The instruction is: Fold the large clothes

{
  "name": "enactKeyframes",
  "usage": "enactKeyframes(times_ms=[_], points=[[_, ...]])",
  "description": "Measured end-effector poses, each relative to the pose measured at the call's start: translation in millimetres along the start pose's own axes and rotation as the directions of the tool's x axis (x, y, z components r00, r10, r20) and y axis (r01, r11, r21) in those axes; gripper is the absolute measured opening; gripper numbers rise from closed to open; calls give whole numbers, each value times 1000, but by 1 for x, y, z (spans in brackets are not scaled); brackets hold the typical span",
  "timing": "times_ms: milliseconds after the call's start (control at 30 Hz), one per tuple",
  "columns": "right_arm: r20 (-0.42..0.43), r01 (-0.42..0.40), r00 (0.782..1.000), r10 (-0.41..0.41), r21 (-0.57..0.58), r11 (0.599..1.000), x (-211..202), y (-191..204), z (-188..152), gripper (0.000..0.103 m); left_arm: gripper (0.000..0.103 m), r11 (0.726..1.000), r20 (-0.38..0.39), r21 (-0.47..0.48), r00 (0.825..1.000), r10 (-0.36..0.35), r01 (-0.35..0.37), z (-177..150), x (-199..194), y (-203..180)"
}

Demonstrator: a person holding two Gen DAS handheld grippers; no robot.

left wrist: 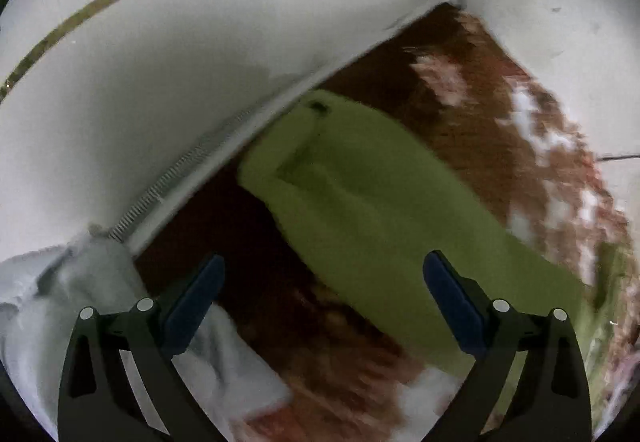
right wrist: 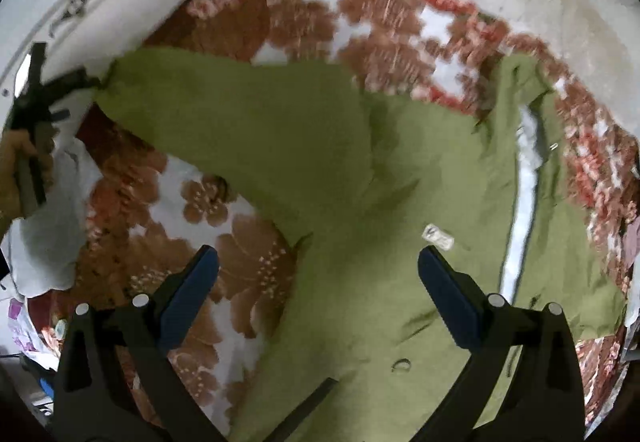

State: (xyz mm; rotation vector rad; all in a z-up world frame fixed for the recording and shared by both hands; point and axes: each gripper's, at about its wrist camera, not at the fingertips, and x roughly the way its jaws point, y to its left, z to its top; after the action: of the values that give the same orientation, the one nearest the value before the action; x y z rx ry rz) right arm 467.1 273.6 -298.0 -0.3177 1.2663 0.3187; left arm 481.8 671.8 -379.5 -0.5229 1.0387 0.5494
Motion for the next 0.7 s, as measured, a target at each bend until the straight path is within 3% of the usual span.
enactKeyframes(times_ms=[133,267,333,533,600,667,700], points=[[-41,26,999,-27,-26,999,47,5,11,98,93,999,-5,15,999,47,-47,9,26,14],[-45,25,999,-26,-24,999,77,10,20,98,92,998,-51,-52,998,-46,43,18,51,32],[-58,31,998,-33,-23,999,94,12,25,98,86,993,-59,-82,994,-93,88,22,62,36],[-80,42,996,-45,-43,998,117,25,34,98,75,975,-46,-165,987,-157,147,32,85,49],[-82,41,995,-48,-80,996,123,32,33,98,64,976,-43,-160,987,-157,148,34,90,48],[-90,46,994,-56,-108,993,129,38,31,98,34,979,-38,-142,987,-154,147,36,92,46],[-98,47,993,-59,-117,992,133,40,29,98,26,979,-35,-131,986,-161,156,37,89,45]])
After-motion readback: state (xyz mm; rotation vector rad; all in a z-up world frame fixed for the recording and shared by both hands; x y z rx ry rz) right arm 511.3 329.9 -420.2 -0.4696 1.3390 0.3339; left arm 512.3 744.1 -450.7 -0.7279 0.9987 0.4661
